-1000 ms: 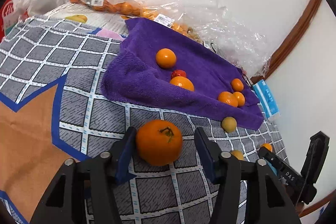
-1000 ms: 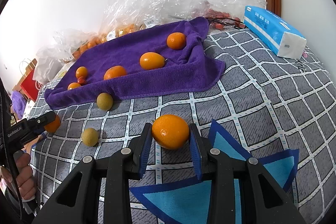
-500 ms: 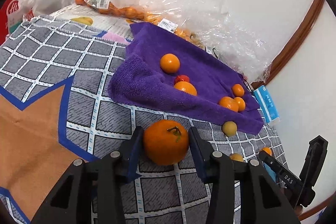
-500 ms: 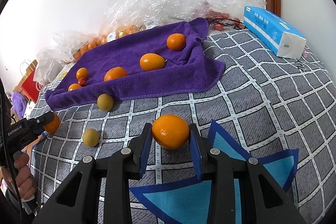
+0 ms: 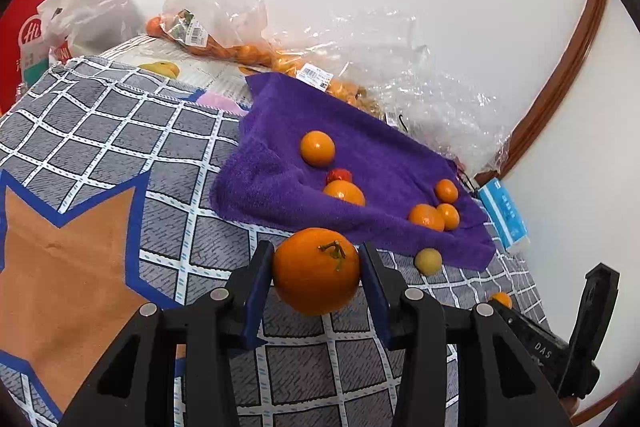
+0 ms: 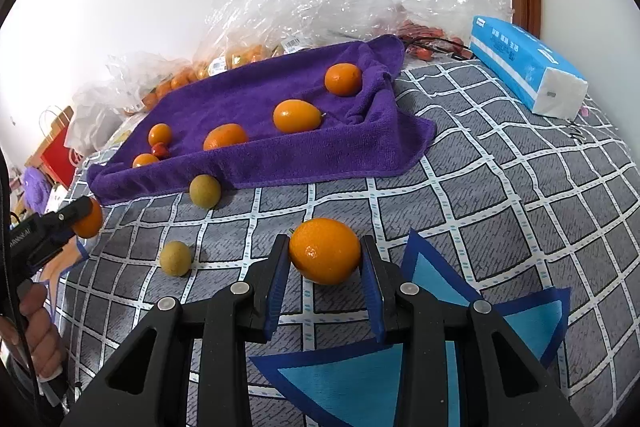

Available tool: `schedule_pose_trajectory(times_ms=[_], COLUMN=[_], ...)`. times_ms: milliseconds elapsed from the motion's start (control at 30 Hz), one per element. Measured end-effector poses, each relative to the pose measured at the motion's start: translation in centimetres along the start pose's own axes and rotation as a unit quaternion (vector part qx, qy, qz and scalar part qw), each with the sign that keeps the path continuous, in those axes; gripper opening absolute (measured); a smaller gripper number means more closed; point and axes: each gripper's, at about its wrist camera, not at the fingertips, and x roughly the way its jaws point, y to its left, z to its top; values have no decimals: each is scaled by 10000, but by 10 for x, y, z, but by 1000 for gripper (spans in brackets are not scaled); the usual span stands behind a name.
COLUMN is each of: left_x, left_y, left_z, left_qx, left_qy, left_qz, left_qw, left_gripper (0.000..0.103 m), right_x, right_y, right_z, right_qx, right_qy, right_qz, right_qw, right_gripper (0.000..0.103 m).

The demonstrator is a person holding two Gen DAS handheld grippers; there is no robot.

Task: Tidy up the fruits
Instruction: 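Carry the mandarin with the left tool while the right tool carries the orange down onto the towel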

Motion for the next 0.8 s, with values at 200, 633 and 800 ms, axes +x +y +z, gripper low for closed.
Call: schedule_pose_trajectory(times_ms=[200, 633, 800], left_x=[-5, -17, -16], left_y=[-4, -24, -31], left_z=[1, 28, 51], left_qx=[71, 314, 533], left_qy=[49, 300, 196], left_qz=[103, 9, 84], left_qw=[9999, 9991, 9983], left_gripper=[41, 41, 41], right_x=[-3, -19, -15], right_y=[14, 55, 65], right_z=[0, 34, 55], right_qx=[-313, -617, -707], right_qy=[-46, -308, -484], right_qz=[-100, 385, 405], right_qw=[9994, 9969, 9955], right_gripper=[35, 35, 35])
